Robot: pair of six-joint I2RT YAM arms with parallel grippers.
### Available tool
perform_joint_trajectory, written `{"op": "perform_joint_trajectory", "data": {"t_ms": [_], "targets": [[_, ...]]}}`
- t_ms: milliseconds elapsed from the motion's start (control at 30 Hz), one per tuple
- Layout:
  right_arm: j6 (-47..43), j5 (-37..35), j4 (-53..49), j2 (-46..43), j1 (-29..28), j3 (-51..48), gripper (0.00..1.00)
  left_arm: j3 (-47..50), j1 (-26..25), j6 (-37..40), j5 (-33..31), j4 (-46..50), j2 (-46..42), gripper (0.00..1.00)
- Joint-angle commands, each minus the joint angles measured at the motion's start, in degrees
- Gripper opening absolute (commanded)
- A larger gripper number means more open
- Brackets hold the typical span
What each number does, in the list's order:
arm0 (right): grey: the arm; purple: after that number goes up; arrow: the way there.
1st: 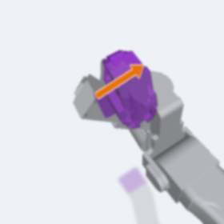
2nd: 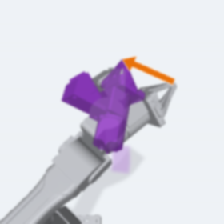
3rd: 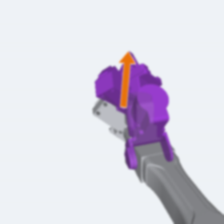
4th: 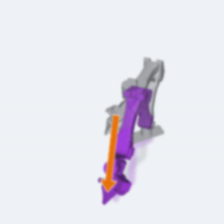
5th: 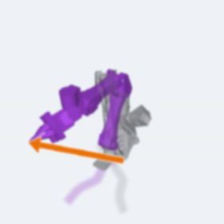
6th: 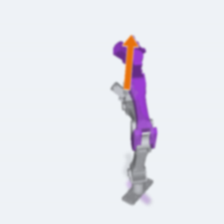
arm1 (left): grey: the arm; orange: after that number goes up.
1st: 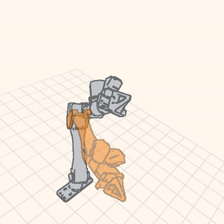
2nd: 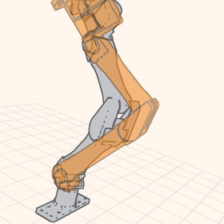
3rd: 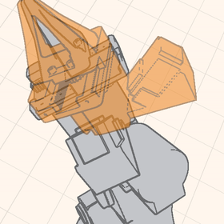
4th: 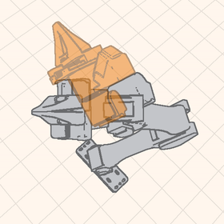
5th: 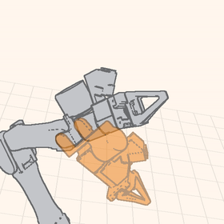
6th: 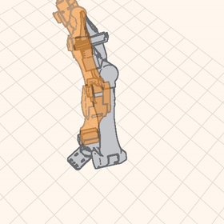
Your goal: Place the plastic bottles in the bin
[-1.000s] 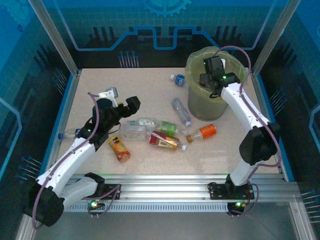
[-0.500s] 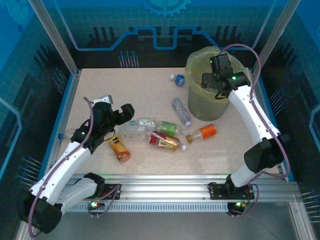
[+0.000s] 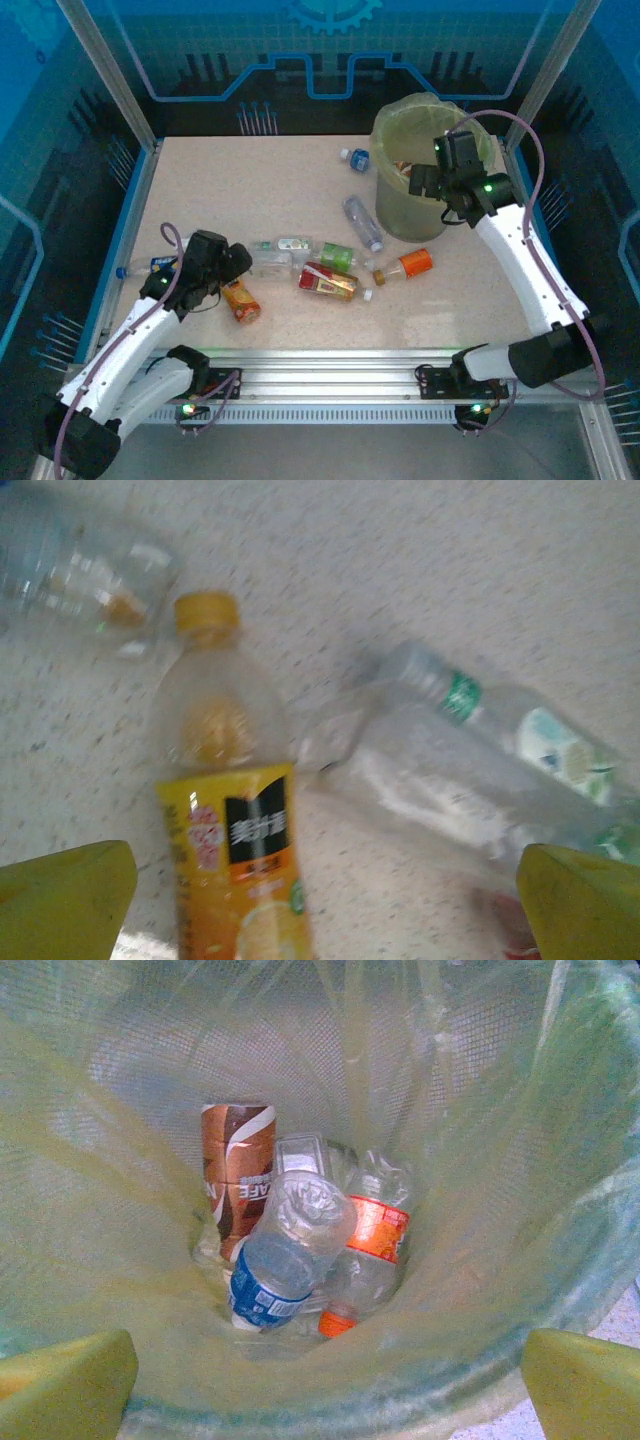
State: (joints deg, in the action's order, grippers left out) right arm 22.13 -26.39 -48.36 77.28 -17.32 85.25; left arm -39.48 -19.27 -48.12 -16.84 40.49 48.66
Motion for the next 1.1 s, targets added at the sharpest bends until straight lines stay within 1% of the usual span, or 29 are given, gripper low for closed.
{"op": "perform_joint_trajectory", "data": {"t_ms": [0, 100, 467, 800, 1067], "targets": [[1.4, 2.9, 1.7, -2.4, -0.9, -2.8, 1.0, 3.4, 0.5, -3.8, 3.4, 1.7, -0.6, 0.99], [1.7, 3.9, 2.6, -3.2, -1.2, -3.9, 1.0, 6.1, 0.5, -5.3, 5.0, 0.6, -0.4, 0.99], [1.4, 3.3, 2.7, -2.6, -2.9, -3.5, 1.0, 11.4, 0.5, -7.3, 8.3, -3.5, 2.0, 0.98], [1.1, 2.3, 2.8, -2.7, -3.4, -3.1, 1.0, 13.0, 0.5, -7.7, 9.0, -7.4, 5.2, 0.89], [0.2, 2.0, 2.6, -2.7, -3.5, -1.7, 1.0, 13.7, 0.5, -7.9, 9.0, -9.7, 7.7, 0.85]]}}
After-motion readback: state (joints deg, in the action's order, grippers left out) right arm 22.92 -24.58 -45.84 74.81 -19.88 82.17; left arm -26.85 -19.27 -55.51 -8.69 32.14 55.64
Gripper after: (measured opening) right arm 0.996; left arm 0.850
